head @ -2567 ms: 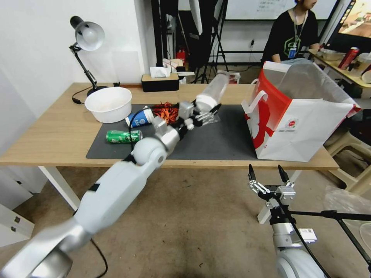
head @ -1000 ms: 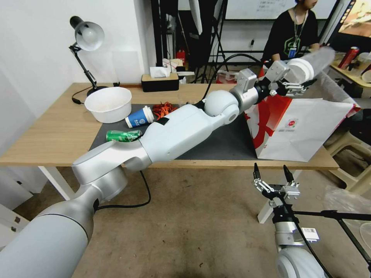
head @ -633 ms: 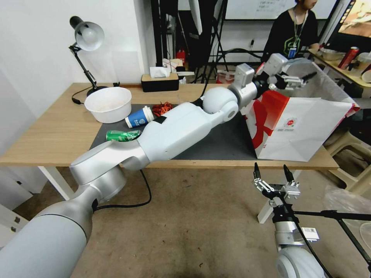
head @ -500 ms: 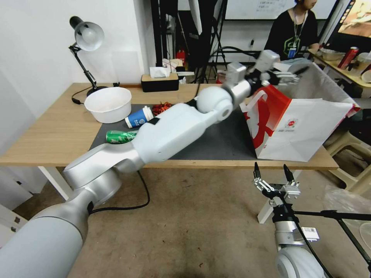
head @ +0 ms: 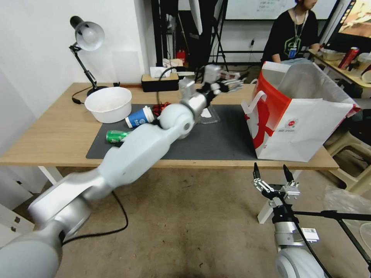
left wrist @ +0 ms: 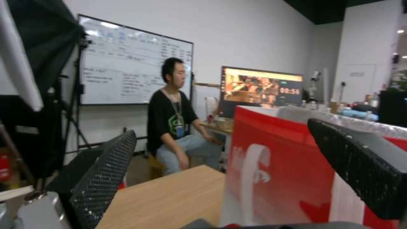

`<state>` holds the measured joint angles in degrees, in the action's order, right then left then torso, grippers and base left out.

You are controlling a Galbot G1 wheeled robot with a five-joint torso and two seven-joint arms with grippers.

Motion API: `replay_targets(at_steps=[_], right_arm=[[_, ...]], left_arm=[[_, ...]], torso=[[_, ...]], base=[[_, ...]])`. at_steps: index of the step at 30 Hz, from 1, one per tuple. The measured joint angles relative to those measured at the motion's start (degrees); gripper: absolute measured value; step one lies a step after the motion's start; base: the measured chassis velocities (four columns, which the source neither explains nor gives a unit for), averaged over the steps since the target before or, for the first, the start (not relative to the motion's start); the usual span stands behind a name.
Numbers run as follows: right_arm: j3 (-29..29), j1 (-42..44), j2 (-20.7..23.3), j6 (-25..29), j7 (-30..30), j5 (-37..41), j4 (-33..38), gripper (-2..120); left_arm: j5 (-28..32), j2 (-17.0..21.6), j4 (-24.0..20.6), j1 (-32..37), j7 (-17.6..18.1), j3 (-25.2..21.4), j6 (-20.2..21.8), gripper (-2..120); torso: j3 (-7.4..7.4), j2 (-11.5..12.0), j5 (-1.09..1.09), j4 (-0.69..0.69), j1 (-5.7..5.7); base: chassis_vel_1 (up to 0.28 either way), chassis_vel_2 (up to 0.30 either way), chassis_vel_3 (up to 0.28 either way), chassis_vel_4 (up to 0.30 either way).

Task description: Pick up the trash from the table and place it into the takeout bag.

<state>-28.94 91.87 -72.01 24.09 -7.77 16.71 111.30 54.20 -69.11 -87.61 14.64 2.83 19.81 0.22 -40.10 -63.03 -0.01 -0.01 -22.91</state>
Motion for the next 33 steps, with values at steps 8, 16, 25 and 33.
replay_targets(at_steps=[8,16,25,33], right_arm=[[0.51,0.18,-0.24,-0.05,0.01,-0.38,-0.12,100],[0.63,0.07,-0.21,-0.15,-0.03,-0.45,-0.24,100],[1.16,0.05,-0.42,-0.17,-0.04,-0.77,-0.31,100],[1.72,0.17,-0.95,0.04,-0.06,-1.40,-0.64,100]], left_arm=[[-1.88,4.97,-4.74,7.97,1.41,-6.38,0.99,100],[-5.30,9.39,-8.13,16.25,1.68,-13.00,1.96,100],[-8.62,12.04,-13.13,25.11,2.46,-19.95,3.39,100],[-11.19,13.15,-17.82,34.29,2.62,-27.35,2.91,100]], torso=[[0.00,0.00,0.00,0.00,0.00],[0.00,0.00,0.00,0.01,0.00],[0.00,0.00,-0.01,0.01,0.00],[0.00,0.01,0.01,0.01,0.00]], base=[[0.000,0.000,0.000,0.000],[0.000,0.000,0.000,0.000],[0.000,0.000,0.000,0.000],[0.000,0.000,0.000,0.000]])
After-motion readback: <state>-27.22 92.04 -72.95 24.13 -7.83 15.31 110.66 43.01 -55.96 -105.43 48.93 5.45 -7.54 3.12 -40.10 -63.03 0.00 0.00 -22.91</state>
